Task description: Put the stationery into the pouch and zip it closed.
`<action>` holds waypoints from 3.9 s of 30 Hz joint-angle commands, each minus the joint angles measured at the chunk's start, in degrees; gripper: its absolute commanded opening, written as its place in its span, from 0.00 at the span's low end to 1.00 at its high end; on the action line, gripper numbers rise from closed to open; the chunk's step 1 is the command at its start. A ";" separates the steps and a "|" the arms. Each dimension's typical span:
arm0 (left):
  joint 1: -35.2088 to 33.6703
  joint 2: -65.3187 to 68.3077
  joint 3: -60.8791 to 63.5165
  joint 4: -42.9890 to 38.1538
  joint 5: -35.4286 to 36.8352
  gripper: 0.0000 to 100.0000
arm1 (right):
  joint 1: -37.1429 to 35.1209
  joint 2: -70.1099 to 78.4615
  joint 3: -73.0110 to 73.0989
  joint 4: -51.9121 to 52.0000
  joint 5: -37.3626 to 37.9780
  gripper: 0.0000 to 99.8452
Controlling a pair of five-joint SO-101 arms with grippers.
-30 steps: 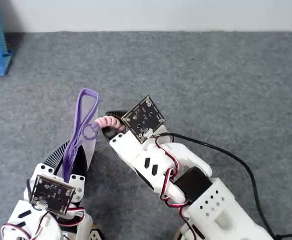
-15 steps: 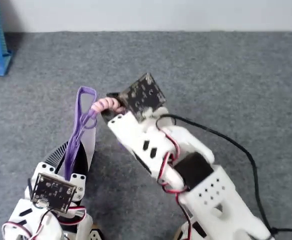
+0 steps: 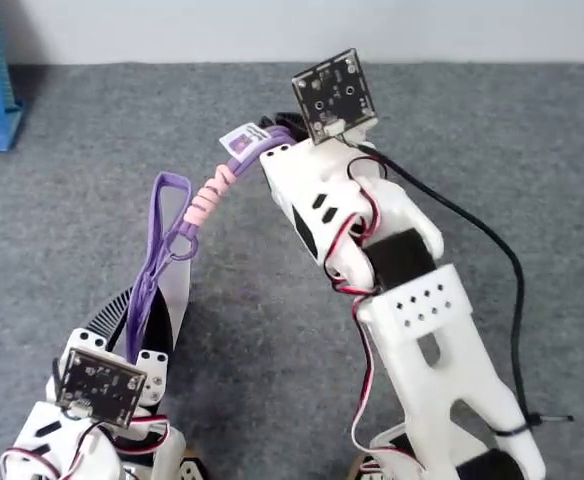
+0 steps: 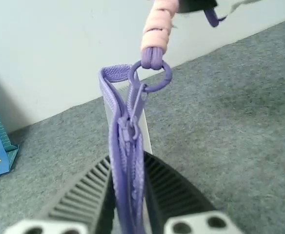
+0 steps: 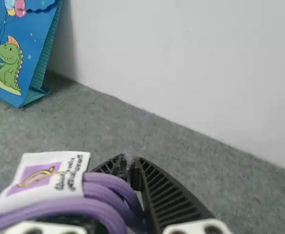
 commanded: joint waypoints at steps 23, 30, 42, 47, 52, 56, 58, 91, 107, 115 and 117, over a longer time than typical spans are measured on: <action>0.00 0.62 1.01 1.23 1.32 0.01 | -17.19 -6.20 -3.08 39.16 -0.18 0.19; -0.26 0.62 1.01 1.23 1.32 0.01 | -23.96 -10.15 -3.08 42.68 -0.26 0.18; -0.09 0.62 0.92 1.14 1.32 0.01 | -36.18 -20.53 0.53 41.80 -3.69 0.18; -0.09 0.62 0.84 1.14 1.32 0.01 | -36.09 -20.53 9.23 29.76 -3.34 0.18; -0.35 0.62 0.92 1.32 1.32 0.01 | -34.42 -20.44 12.13 23.34 -2.99 0.18; -0.18 0.62 0.92 1.14 1.32 0.01 | -33.01 -20.44 14.68 19.03 -1.05 0.18; -0.18 0.62 0.92 1.14 1.32 0.01 | -33.01 -20.44 16.00 17.89 -0.97 0.18; -0.09 0.62 1.01 1.32 1.32 0.01 | -8.75 -11.38 11.25 3.65 9.05 0.01; -0.26 0.62 1.01 1.32 1.32 0.01 | 1.45 12.09 -9.85 1.10 7.38 0.01; -0.18 0.62 1.01 1.32 1.41 0.01 | 7.96 25.45 -19.69 -2.42 7.65 0.01; -0.18 0.62 1.01 1.32 1.41 0.01 | 9.27 28.18 -22.15 -2.33 7.65 0.01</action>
